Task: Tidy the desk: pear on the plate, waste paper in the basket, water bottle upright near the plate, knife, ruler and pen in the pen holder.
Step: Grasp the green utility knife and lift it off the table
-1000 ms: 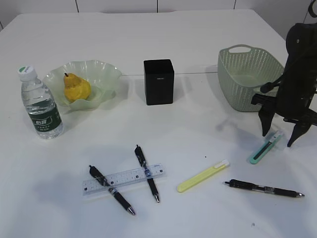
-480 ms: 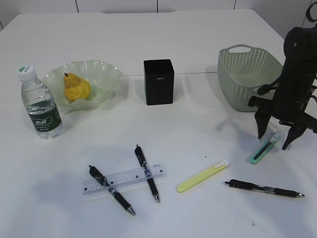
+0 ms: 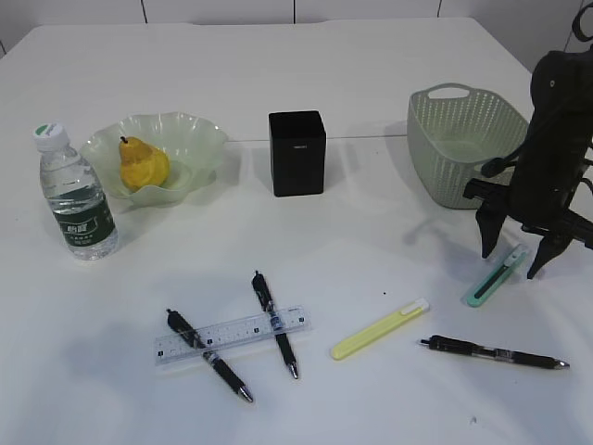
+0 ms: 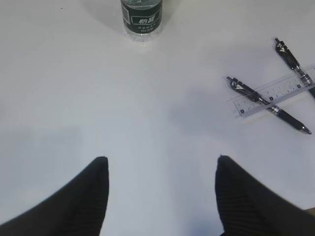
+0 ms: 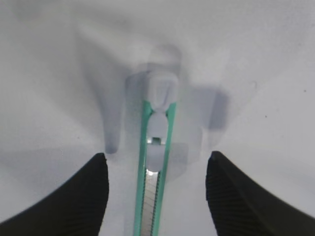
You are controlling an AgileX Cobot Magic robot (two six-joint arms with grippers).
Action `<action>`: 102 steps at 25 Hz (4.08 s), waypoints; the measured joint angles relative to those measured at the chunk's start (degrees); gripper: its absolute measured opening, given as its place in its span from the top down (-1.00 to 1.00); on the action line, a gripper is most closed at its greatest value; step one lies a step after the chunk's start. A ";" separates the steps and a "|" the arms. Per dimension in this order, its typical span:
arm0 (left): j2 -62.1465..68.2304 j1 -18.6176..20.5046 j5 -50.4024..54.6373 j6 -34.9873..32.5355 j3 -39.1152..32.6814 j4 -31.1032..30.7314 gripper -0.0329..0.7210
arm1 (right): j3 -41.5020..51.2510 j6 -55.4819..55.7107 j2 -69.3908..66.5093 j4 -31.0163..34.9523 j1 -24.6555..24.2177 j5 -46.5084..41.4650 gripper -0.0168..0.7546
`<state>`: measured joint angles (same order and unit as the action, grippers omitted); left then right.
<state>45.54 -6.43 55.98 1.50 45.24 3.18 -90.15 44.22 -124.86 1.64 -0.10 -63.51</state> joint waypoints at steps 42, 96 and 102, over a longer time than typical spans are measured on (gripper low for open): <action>0.00 0.00 0.00 0.00 0.00 0.00 -0.34 | 0.00 -0.09 -0.99 -0.38 0.00 1.03 -0.32; 0.00 0.00 0.00 0.00 0.00 0.00 -0.34 | 0.00 -0.09 -1.75 -0.38 0.00 2.07 0.25; 0.00 0.00 0.00 0.00 0.00 0.00 -0.34 | -0.02 -0.09 -1.75 -0.38 0.10 2.52 0.52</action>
<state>45.54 -6.43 55.98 1.50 45.24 3.18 -90.17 44.13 -126.60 1.26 0.00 -60.99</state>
